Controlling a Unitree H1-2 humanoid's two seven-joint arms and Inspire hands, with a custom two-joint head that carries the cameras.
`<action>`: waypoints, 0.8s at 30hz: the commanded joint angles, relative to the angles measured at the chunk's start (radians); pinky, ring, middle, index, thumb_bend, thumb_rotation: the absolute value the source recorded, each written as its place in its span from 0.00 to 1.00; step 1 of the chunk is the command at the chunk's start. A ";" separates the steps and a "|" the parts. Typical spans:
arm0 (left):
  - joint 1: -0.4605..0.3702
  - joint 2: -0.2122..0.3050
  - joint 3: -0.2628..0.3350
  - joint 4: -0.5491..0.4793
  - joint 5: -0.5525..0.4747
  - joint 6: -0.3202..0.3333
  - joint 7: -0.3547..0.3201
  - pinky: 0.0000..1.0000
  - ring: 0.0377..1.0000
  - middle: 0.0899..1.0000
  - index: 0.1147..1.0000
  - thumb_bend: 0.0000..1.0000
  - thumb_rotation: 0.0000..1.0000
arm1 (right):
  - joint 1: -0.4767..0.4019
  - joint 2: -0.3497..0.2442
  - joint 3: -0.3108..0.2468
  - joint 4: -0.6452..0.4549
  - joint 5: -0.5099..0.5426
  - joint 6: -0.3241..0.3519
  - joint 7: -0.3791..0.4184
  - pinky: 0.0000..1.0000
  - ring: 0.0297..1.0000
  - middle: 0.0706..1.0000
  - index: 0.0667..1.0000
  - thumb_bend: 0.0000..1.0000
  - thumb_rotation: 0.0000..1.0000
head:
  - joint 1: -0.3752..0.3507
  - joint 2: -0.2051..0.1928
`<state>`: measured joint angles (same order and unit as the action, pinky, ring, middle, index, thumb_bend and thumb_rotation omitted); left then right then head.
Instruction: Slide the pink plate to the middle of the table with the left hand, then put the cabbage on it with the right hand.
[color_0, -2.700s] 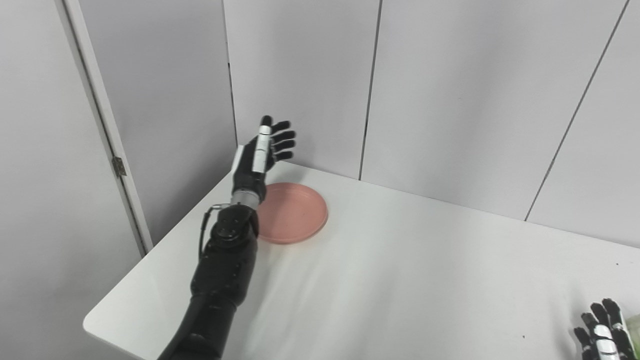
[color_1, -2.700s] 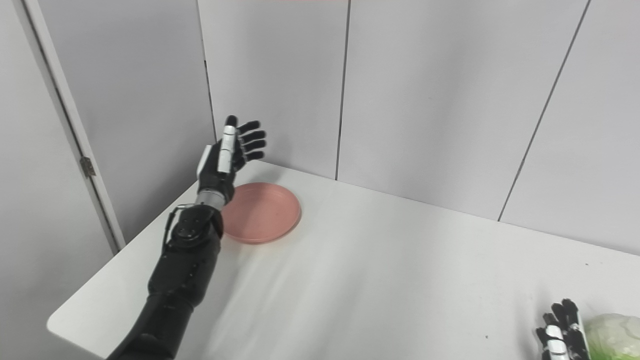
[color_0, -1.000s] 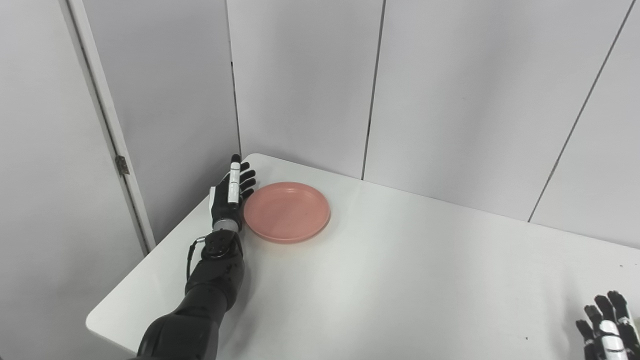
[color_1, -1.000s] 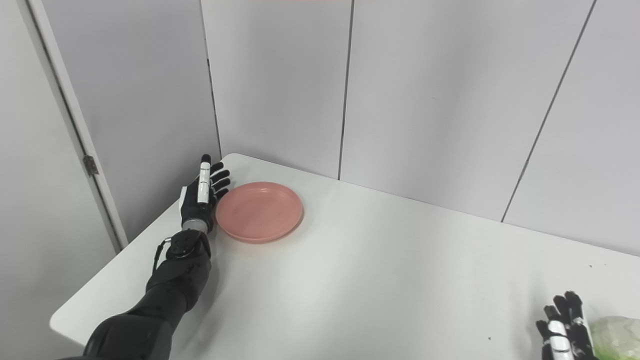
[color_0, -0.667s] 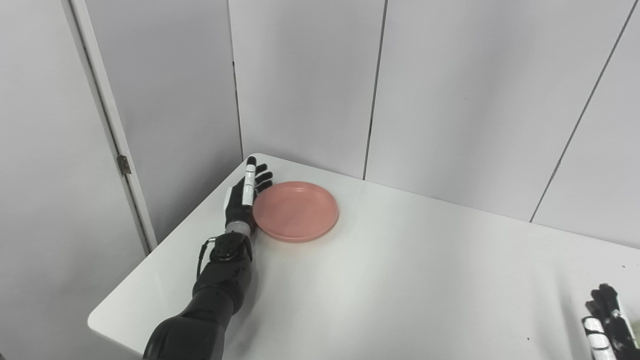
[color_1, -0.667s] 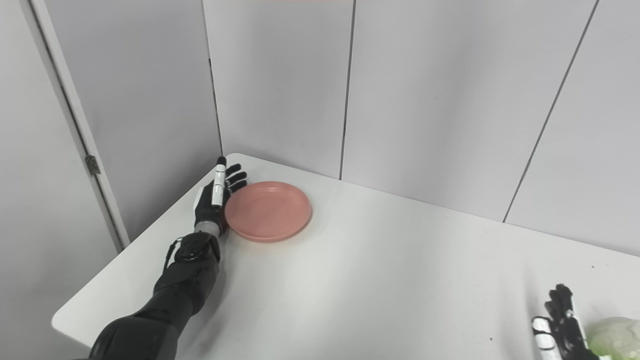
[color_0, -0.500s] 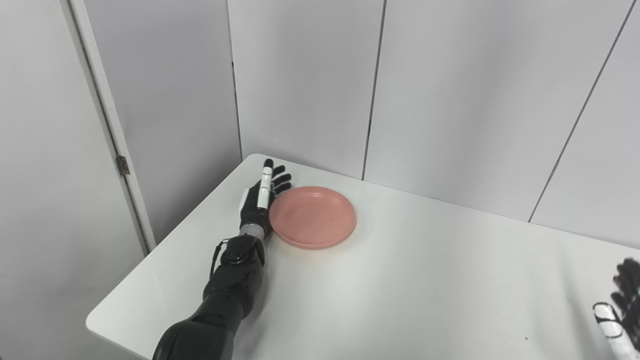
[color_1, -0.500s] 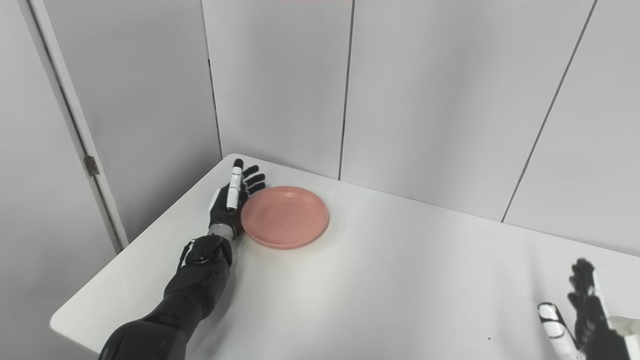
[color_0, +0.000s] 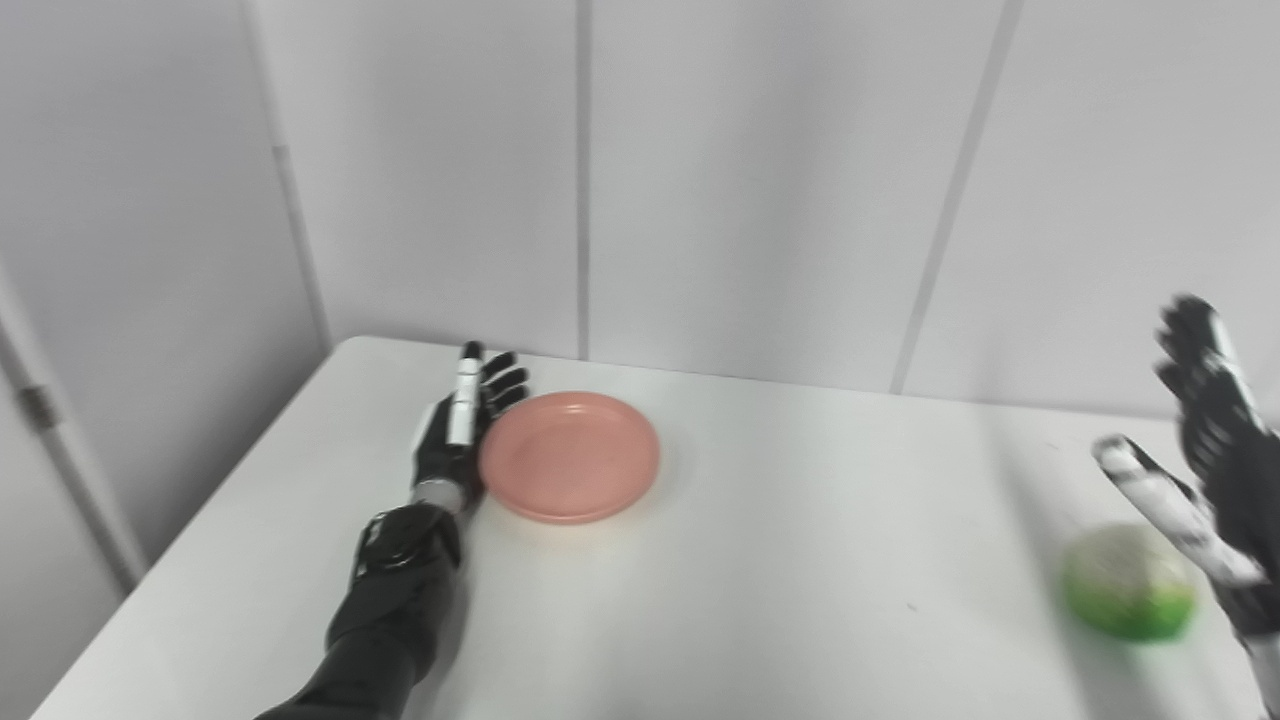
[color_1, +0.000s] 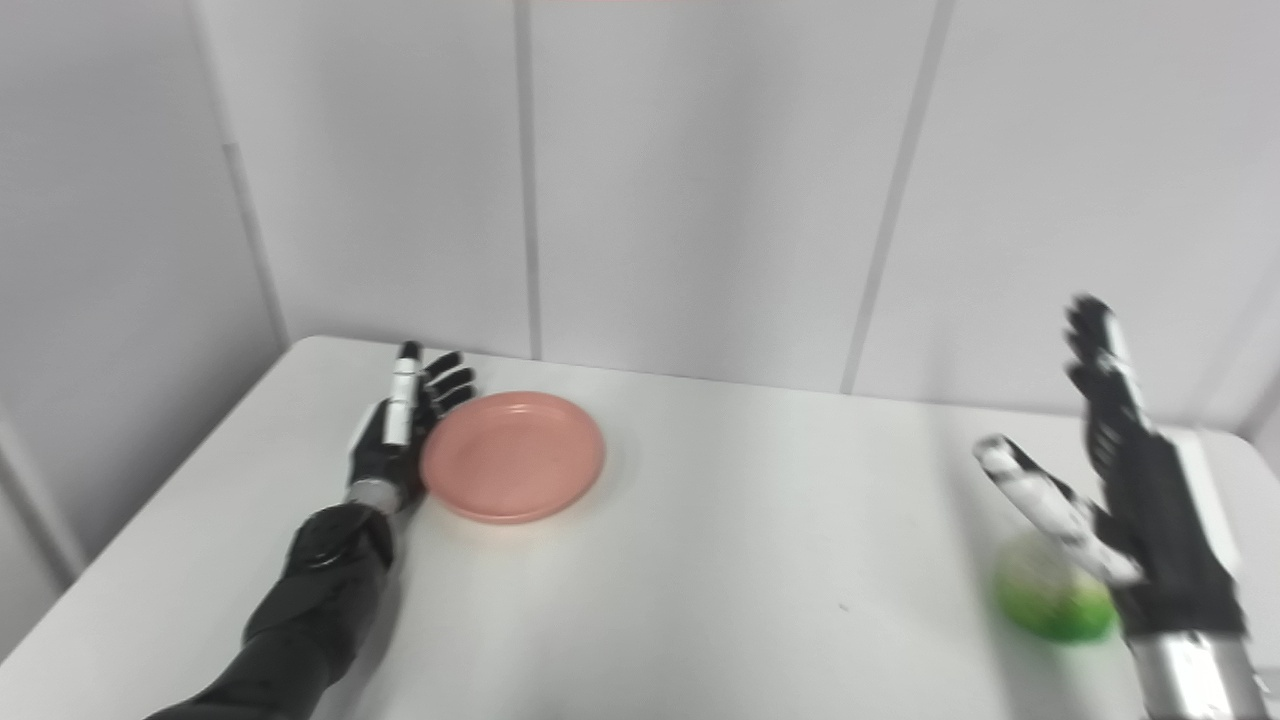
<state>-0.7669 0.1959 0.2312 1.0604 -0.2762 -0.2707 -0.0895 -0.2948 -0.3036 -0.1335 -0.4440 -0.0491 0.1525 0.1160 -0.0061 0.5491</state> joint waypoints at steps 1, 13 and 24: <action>-0.041 -0.013 -0.014 -0.034 0.008 0.008 -0.017 0.84 0.83 0.77 0.74 0.80 0.99 | -0.033 -0.044 -0.030 -0.034 -0.014 0.013 -0.012 1.00 0.99 0.99 1.00 0.47 0.70 | -0.055 0.016; 0.039 -0.153 -0.075 -0.189 0.005 0.078 -0.045 0.83 0.82 0.79 0.77 0.77 1.00 | -0.089 -0.184 -0.081 0.060 -0.051 0.114 0.022 1.00 0.99 0.98 0.99 0.68 0.75 | -0.331 0.065; 0.130 -0.326 -0.118 -0.376 0.057 0.120 0.067 0.79 0.82 0.79 0.77 0.79 0.98 | -0.108 -0.390 0.016 0.154 -0.205 0.247 0.133 0.97 0.98 0.96 0.98 0.72 0.85 | -0.377 0.082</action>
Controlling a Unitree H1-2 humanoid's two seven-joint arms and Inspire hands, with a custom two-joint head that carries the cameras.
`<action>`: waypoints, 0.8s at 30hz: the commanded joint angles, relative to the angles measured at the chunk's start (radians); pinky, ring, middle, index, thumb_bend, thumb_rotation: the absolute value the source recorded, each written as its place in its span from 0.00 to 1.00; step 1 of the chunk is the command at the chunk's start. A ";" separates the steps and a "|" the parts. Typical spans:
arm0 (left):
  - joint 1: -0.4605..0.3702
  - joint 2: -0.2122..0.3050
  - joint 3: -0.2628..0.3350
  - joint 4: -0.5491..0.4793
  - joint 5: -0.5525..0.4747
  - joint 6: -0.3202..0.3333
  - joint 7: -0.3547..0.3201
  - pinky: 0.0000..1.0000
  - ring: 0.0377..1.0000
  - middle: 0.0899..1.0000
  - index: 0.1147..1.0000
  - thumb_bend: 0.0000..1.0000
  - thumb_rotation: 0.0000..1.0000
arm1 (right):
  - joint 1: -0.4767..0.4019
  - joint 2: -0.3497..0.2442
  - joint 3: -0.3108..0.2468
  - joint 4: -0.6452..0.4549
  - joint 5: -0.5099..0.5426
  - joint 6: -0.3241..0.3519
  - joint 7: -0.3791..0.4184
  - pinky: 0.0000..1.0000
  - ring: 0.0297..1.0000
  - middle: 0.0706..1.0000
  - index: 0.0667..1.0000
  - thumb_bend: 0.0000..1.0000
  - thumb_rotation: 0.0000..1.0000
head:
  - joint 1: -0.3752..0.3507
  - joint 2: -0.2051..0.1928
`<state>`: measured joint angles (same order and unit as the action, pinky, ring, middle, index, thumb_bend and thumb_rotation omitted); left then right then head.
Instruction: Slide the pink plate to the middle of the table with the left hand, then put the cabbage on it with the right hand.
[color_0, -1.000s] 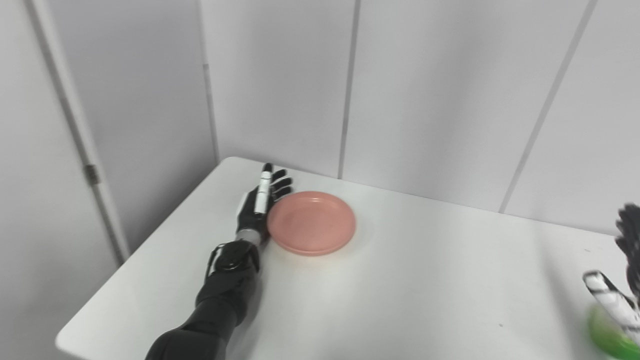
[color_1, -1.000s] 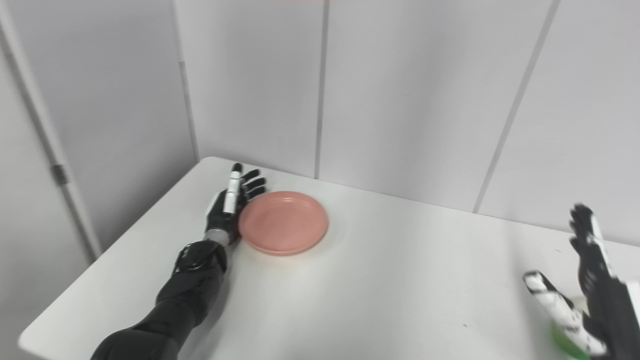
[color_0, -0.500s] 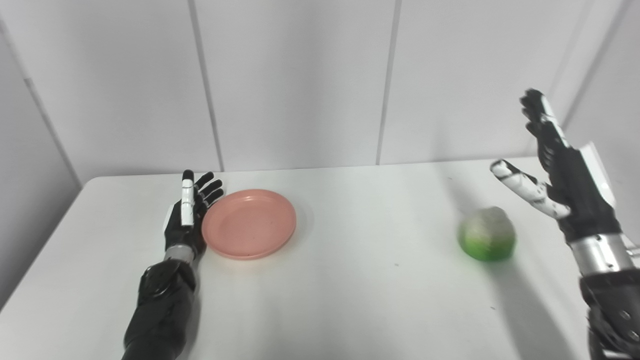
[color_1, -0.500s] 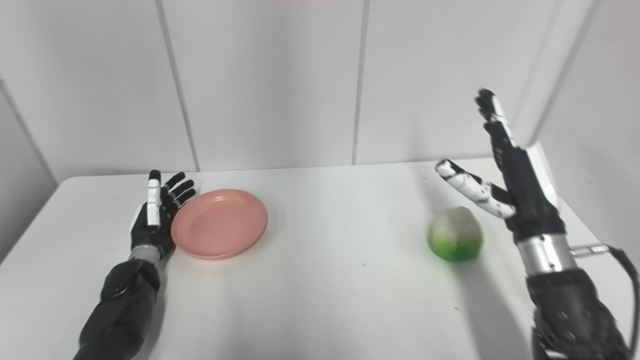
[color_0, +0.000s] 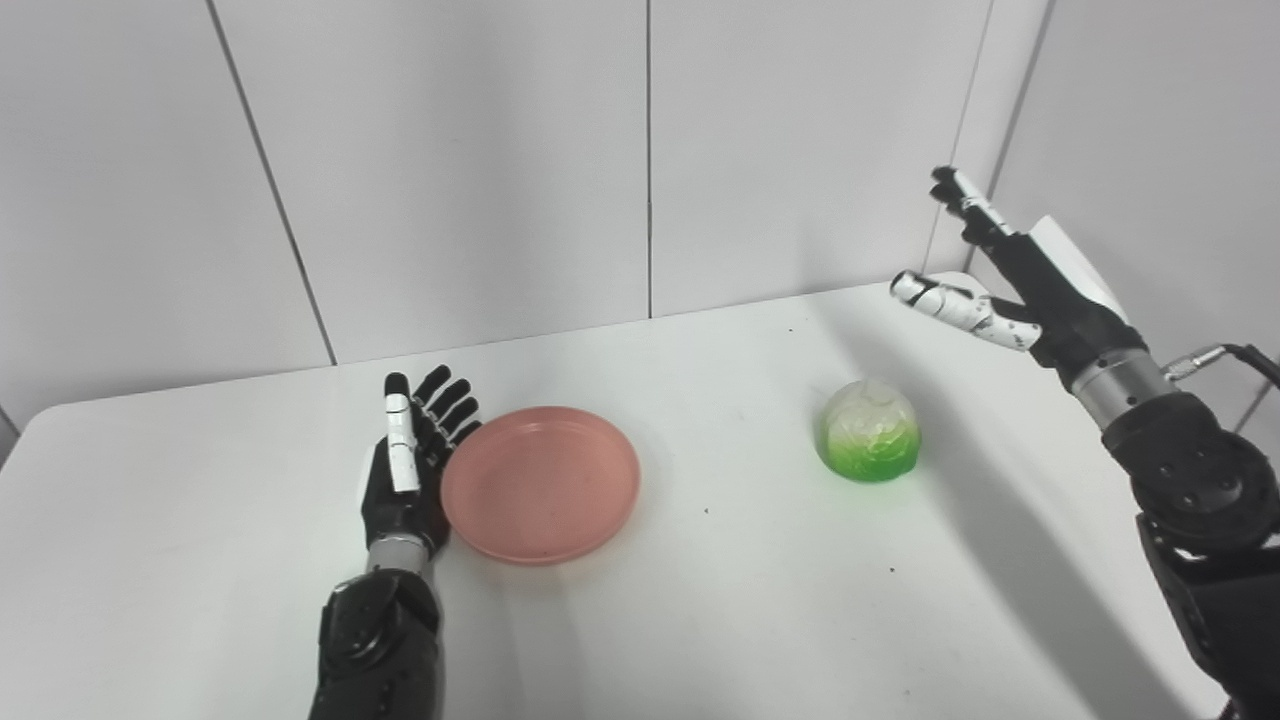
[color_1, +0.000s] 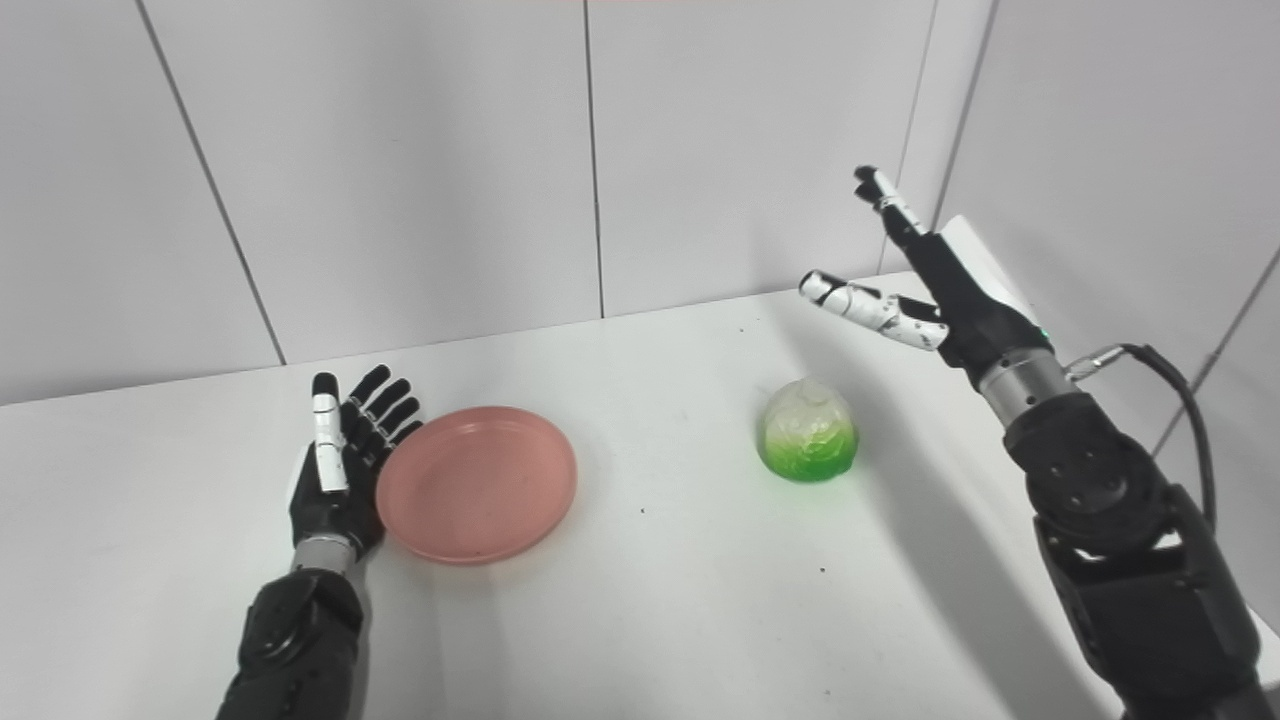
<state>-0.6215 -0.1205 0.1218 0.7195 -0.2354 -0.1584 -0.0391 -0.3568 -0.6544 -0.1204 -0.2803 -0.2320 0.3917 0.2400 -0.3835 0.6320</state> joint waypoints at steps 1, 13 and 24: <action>-0.009 -0.018 -0.014 -0.049 0.022 0.013 0.023 0.80 0.81 0.79 0.77 0.79 0.98 | -0.046 -0.046 0.009 -0.007 -0.027 0.015 0.016 0.99 0.99 0.97 0.98 0.72 0.85 | 0.000 -0.001; 0.053 -0.027 -0.050 -0.126 0.059 0.013 0.023 0.86 0.83 0.80 0.76 0.74 0.95 | -0.095 -0.130 0.156 0.055 -0.126 0.077 0.208 0.84 0.93 0.95 0.94 0.78 0.62 | -0.124 -0.028; 0.045 0.017 -0.041 -0.073 0.036 -0.026 -0.056 0.87 0.85 0.82 0.79 0.75 0.95 | -0.213 -0.124 0.356 0.185 -0.303 0.075 0.358 0.79 0.95 0.97 0.93 1.00 0.41 | -0.212 -0.051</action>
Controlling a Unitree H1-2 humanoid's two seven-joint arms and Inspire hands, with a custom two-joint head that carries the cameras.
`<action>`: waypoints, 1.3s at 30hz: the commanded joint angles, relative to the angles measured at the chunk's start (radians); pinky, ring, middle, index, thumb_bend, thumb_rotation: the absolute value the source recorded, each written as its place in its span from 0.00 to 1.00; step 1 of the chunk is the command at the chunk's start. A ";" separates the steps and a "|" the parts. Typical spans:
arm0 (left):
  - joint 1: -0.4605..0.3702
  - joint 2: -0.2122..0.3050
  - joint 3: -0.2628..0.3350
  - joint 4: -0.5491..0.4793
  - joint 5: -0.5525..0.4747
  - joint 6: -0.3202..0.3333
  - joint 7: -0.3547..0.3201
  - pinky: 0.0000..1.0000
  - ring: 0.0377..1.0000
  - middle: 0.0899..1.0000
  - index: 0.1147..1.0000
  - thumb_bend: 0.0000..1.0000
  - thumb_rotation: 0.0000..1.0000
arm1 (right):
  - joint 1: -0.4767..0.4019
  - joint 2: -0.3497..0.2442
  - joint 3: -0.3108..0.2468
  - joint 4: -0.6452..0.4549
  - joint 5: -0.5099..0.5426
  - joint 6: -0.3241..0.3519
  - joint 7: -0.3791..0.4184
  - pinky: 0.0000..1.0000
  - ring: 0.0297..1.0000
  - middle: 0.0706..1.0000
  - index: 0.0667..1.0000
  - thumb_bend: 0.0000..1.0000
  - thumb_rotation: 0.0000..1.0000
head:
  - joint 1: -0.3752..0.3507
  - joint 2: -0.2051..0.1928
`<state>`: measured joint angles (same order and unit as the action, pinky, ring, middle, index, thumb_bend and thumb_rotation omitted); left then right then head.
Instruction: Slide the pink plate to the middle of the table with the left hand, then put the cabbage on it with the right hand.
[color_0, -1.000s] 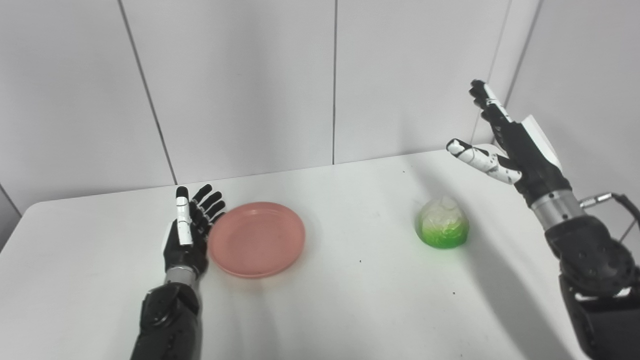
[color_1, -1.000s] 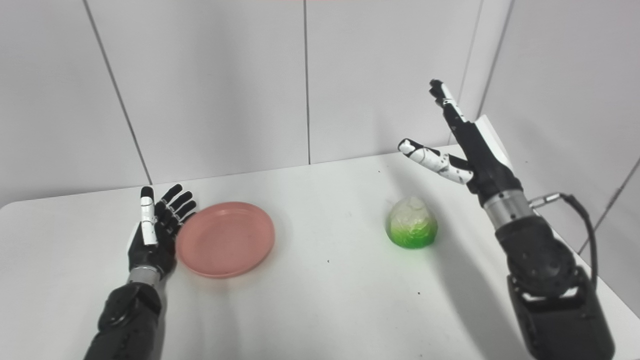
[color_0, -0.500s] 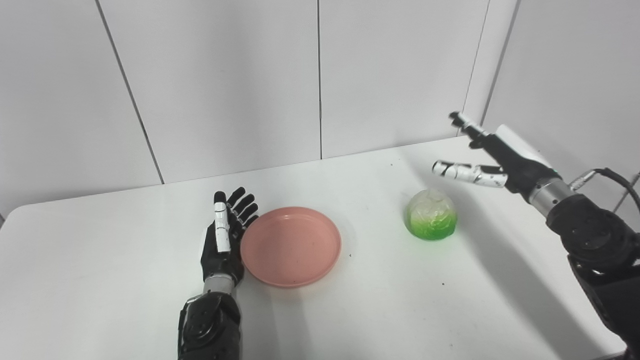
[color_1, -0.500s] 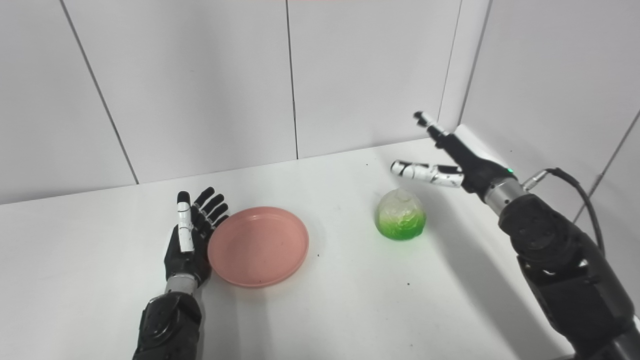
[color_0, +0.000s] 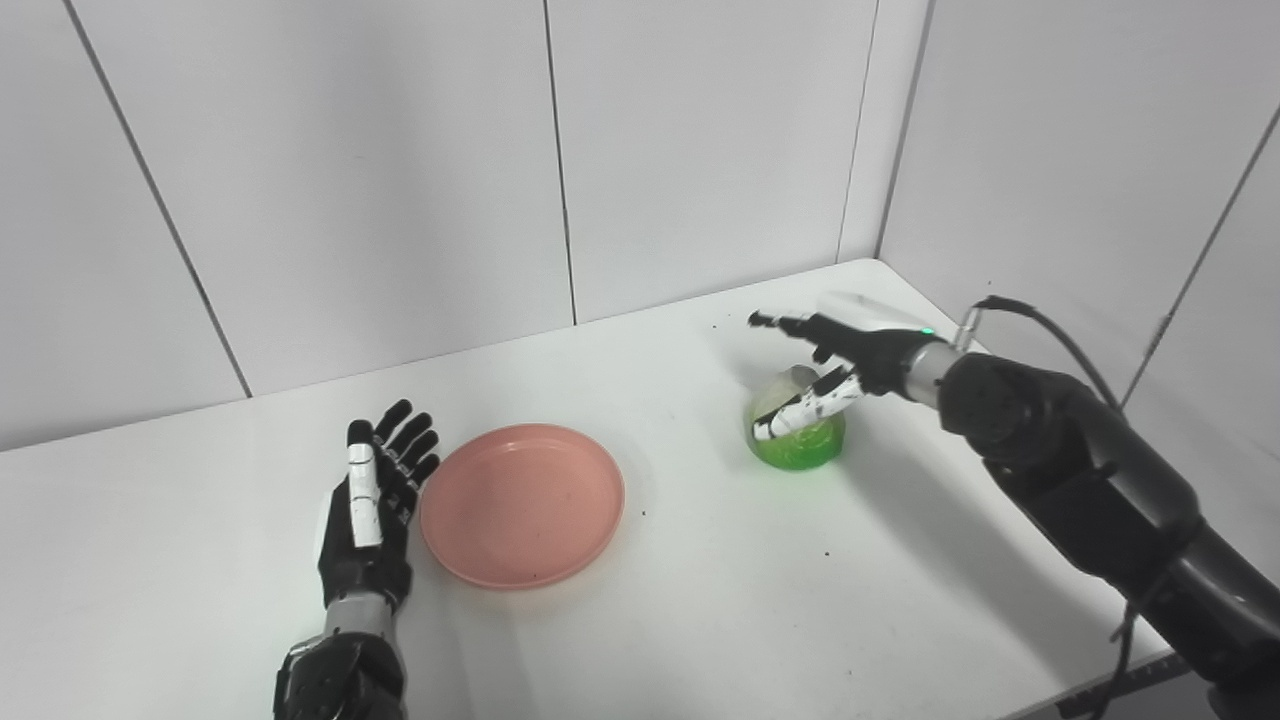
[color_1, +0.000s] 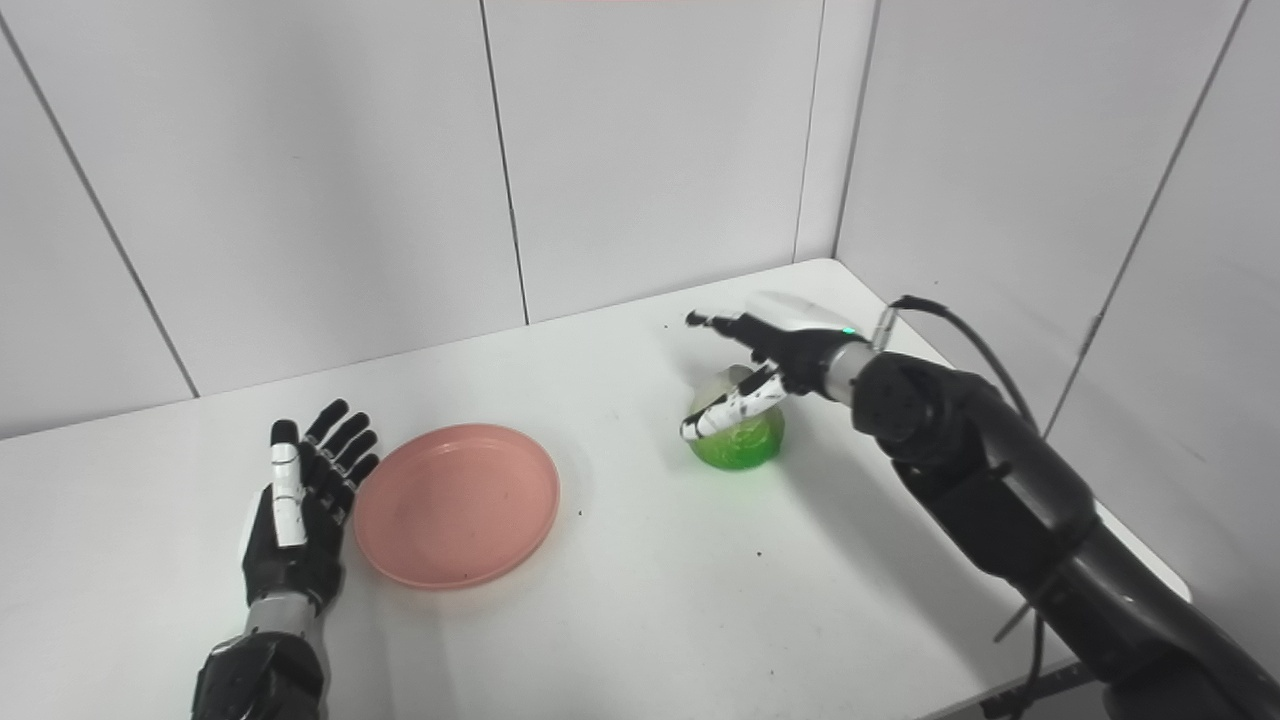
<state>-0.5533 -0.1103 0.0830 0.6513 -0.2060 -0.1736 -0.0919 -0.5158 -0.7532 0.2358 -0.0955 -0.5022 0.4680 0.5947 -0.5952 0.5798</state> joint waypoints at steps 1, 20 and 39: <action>-0.023 0.011 -0.005 -0.005 0.009 -0.012 -0.006 0.86 0.85 0.82 0.79 0.74 0.96 | -0.060 -0.026 0.017 0.012 -0.053 -0.007 0.003 0.79 0.95 0.96 0.92 1.00 0.40 | -0.003 0.000; -0.002 0.009 -0.010 -0.046 0.003 -0.015 -0.024 0.91 0.88 0.84 0.80 0.74 0.97 | -0.100 -0.012 0.150 0.184 -0.294 -0.177 -0.060 1.00 0.95 0.95 0.90 1.00 0.40 | 0.002 0.018; 0.006 -0.002 -0.004 -0.073 -0.008 0.016 -0.011 0.92 0.88 0.84 0.79 0.75 0.96 | -0.049 0.063 0.075 0.252 -0.254 -0.286 -0.256 0.51 0.44 0.48 0.42 0.52 0.00 | 0.006 0.026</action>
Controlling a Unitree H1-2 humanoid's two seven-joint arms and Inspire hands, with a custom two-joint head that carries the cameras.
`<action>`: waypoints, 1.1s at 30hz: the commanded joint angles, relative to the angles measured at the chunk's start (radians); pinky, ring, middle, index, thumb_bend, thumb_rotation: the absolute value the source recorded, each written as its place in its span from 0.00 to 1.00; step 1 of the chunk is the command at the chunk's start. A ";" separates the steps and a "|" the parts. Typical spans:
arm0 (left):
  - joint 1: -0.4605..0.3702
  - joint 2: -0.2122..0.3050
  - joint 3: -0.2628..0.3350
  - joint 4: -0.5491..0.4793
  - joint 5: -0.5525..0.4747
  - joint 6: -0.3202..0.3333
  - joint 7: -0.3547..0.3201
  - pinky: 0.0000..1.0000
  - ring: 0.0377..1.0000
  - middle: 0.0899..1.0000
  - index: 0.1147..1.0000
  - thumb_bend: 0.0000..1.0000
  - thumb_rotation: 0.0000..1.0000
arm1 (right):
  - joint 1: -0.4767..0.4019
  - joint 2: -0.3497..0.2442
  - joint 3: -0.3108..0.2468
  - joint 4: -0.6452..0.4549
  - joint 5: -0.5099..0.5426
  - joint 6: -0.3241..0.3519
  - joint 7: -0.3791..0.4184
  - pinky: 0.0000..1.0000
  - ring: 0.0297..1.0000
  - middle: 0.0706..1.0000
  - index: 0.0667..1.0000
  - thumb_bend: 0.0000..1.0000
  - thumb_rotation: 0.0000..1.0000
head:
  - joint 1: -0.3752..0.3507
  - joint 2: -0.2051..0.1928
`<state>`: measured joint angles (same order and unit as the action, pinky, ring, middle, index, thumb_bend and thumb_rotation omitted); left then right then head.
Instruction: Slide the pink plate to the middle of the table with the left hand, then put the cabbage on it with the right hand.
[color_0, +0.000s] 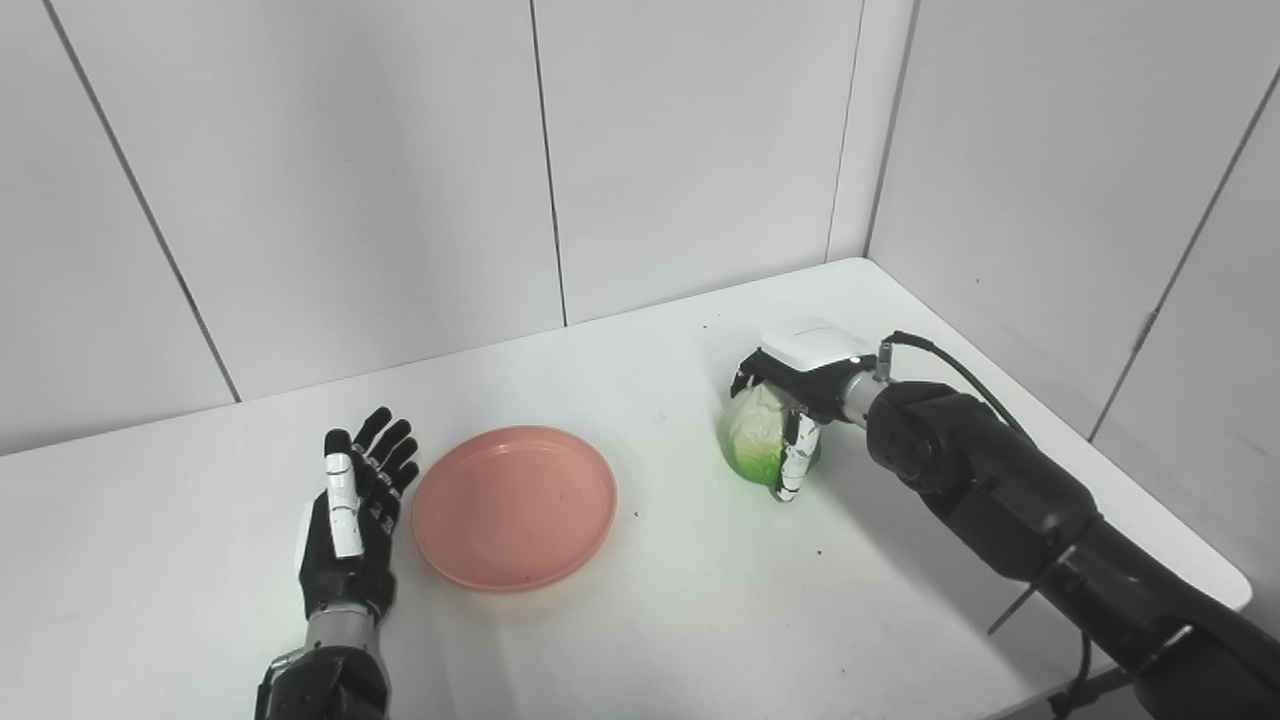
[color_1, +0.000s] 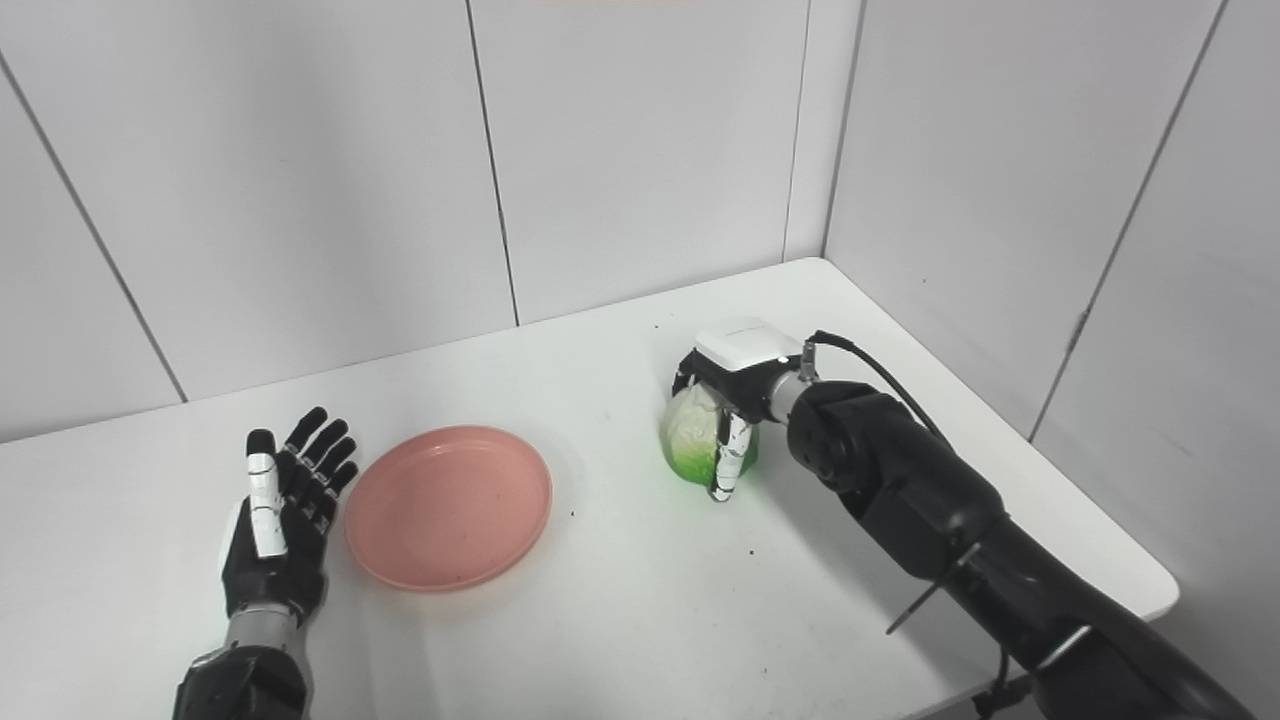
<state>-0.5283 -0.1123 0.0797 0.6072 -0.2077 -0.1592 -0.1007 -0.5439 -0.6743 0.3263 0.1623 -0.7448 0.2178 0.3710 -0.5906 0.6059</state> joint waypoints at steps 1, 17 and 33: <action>-0.018 -0.001 0.000 -0.031 -0.008 0.005 -0.003 0.91 0.88 0.84 0.79 0.75 0.96 | -0.019 -0.012 -0.019 -0.007 -0.011 -0.036 -0.041 0.52 0.44 0.48 0.43 0.52 0.00 | 0.001 0.000; -0.021 -0.007 -0.006 -0.032 0.003 0.008 0.007 0.90 0.87 0.83 0.79 0.74 0.95 | -0.064 0.075 -0.066 -0.180 0.017 -0.073 -0.094 0.42 0.42 0.47 0.45 0.52 0.00 | 0.049 0.004; -0.008 -0.112 -0.050 -0.016 0.138 -0.147 0.169 0.78 0.78 0.77 0.82 0.69 0.97 | -0.169 0.279 0.010 -0.119 0.082 -0.116 -0.044 0.42 0.42 0.46 0.45 0.52 0.00 | 0.414 0.061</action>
<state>-0.5021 -0.2194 0.0373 0.5955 -0.0973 -0.2482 0.0462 -0.6518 -0.3909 0.3395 0.0544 -0.6646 0.1429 0.3378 -0.1764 0.6673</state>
